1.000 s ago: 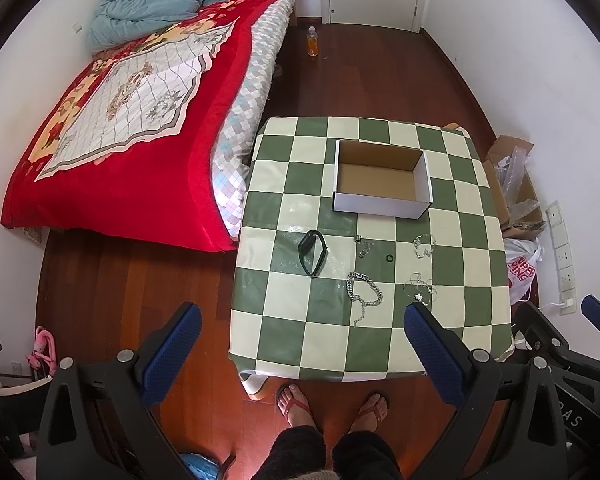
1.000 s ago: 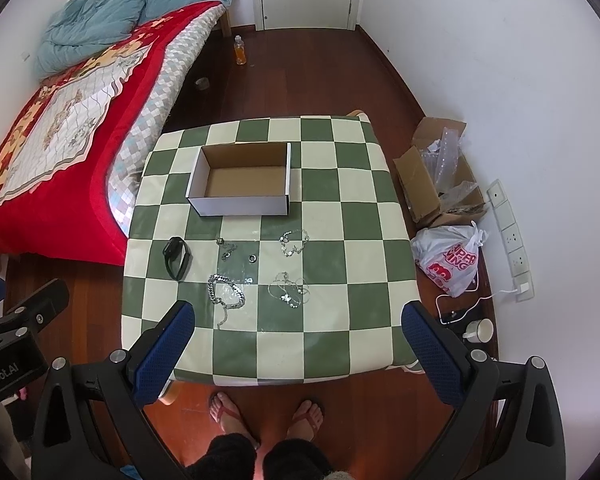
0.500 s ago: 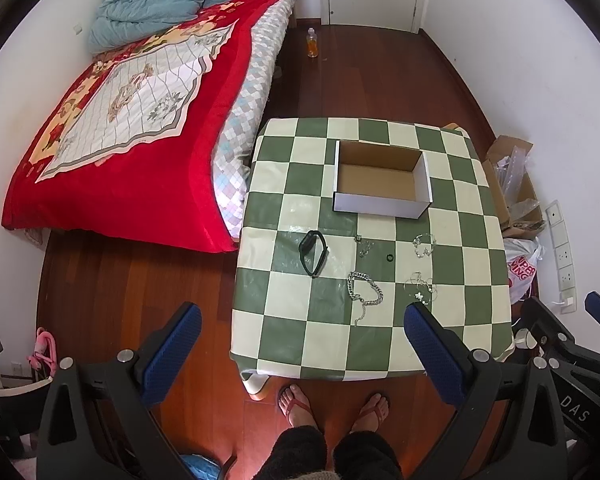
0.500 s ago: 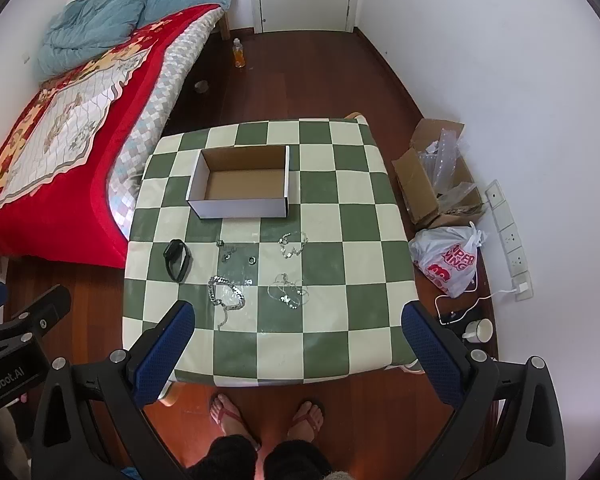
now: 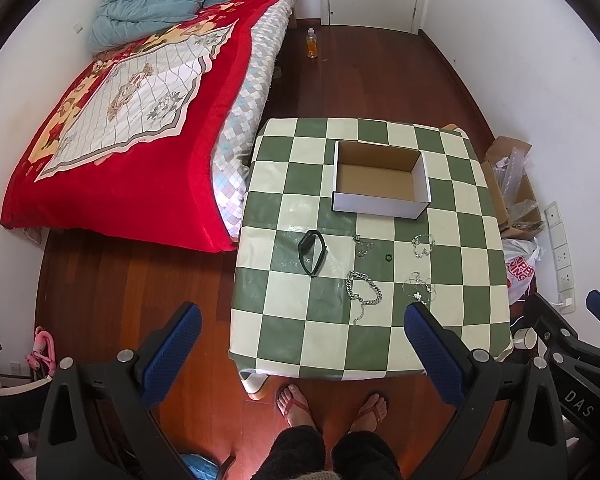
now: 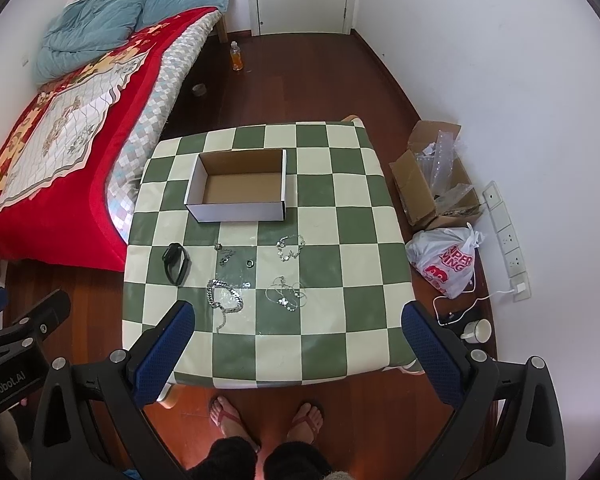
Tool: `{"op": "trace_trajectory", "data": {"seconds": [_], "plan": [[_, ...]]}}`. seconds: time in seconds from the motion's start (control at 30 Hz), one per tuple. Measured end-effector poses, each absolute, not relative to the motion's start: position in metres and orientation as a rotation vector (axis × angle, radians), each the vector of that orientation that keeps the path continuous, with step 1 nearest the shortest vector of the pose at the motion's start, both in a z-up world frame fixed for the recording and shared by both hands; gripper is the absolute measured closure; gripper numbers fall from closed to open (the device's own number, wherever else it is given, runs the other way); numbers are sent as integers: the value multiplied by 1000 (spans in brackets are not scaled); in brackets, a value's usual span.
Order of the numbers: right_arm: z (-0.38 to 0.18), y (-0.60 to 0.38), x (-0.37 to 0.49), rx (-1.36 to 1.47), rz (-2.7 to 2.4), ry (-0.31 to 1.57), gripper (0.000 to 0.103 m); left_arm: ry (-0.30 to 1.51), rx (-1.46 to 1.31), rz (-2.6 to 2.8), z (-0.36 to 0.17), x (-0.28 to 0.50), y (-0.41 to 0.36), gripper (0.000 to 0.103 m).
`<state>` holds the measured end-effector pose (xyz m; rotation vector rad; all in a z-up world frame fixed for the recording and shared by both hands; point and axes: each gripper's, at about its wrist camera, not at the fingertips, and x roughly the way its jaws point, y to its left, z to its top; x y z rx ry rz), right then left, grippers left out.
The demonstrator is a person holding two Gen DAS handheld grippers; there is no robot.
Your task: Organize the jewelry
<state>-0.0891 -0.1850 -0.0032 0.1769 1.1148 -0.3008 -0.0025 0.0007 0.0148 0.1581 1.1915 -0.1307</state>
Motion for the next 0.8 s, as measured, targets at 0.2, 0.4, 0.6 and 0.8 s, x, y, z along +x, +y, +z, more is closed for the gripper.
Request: {"op": "trace_trajectory", "data": {"seconds": [0.2, 0.4, 0.6, 0.8], "plan": [[-3, -185, -89, 178, -301, 1114, 0, 1190, 159, -131, 17, -3, 1, 0], [0, -189, -89, 179, -303, 1111, 0, 1190, 160, -131, 17, -3, 1, 0], [1, -190, -88, 180, -303, 1113, 0, 1188, 160, -132, 17, -3, 1, 0], [1, -187, -87, 178, -302, 1111, 0, 1187, 162, -132, 18, -3, 2, 0]]}}
